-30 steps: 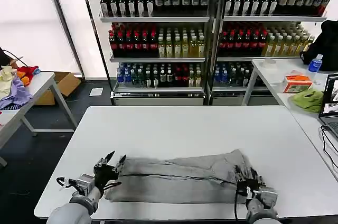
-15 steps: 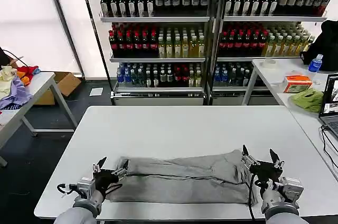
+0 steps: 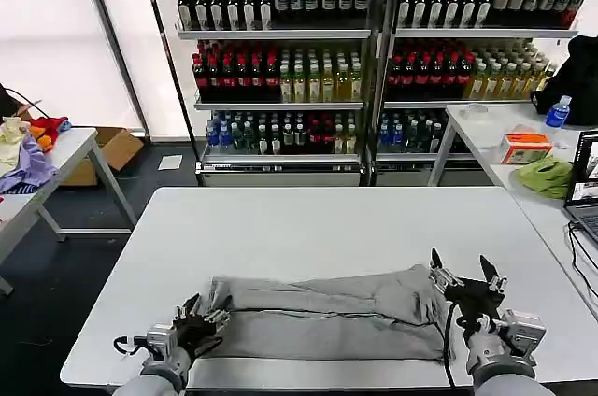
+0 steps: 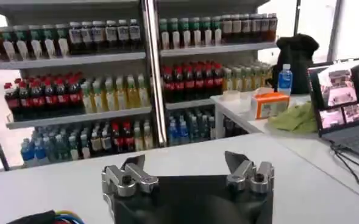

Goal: Fold and organize the clothes.

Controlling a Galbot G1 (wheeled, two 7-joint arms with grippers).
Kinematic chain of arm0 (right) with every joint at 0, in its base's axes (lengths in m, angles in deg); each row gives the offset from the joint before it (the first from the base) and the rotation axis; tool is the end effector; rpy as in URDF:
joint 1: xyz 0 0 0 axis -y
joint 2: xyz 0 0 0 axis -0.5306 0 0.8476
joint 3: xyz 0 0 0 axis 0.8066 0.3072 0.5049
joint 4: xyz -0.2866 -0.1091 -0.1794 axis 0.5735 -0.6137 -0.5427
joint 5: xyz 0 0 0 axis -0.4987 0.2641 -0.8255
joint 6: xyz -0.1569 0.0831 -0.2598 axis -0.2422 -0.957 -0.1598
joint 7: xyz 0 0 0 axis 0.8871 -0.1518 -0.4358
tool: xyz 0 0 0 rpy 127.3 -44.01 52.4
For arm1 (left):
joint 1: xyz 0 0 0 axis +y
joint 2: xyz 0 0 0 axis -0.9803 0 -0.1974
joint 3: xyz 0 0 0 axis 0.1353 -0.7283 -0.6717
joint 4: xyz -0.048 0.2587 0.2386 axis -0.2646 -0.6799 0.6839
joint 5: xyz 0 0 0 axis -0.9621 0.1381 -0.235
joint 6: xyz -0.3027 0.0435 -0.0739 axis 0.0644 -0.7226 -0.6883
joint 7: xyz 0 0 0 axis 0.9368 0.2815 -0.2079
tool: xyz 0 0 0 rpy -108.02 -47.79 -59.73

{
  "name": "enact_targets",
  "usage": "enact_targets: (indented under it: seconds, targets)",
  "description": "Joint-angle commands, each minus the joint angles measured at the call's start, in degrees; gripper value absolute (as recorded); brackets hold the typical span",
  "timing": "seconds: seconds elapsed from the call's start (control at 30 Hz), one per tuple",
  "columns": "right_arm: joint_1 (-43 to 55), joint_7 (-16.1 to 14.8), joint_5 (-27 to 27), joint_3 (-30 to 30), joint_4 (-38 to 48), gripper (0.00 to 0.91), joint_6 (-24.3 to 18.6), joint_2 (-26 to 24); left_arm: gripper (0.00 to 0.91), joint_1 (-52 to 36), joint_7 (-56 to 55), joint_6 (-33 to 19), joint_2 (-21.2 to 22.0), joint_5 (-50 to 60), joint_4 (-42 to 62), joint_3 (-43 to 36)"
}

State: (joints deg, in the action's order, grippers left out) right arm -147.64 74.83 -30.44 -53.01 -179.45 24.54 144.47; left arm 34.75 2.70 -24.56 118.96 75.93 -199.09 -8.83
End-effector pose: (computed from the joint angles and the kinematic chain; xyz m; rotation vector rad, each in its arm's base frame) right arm 0.1433 -0.0493 -0.1968 -0.2500 -2.8971 -0.1006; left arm 0.1757 0.0487 -0.3219 -0.1417 -2.5968 -0.0193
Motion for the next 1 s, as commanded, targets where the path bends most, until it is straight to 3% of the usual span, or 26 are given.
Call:
enact_targets:
  seconds: [0.03, 0.37, 0.63, 0.83, 0.87, 1.0]
  targets:
    - [0.68, 0.22, 0.13, -0.32, 0.0, 0.907, 0.05, -0.06, 0.0, 0.91, 1.19, -0.18, 0.71, 0.28, 2.44, -0.04]
    - [2.27, 1.32, 0.39, -0.54, 0.56, 0.907, 0.64, -0.52, 0.0, 1.29, 2.03, -3.19, 0.36, 0.41, 2.97, 1.24]
    - [4.64, 1.89, 0.33, 0.55, 0.84, 0.907, 1.48, -0.66, 0.0, 0.49, 3.74, -4.71, -3.39, 0.26, 2.16, 10.87]
    - [5.92, 1.91, 0.18, 2.01, 1.54, 0.907, 1.47, -0.29, 0.0, -2.72, 4.12, -4.8, -15.78, -1.67, 4.18, 25.75]
    - [6.07, 1.9, 0.16, 2.17, 1.72, 0.907, 1.39, -0.2, 0.0, -3.41, 4.21, -4.88, -19.63, -2.16, 5.88, 28.48]
    - [6.71, 1.83, -0.12, 3.06, 2.31, 0.907, 1.32, 0.31, 0.0, -4.33, 4.38, -4.92, -26.76, -3.83, 11.6, 35.35]
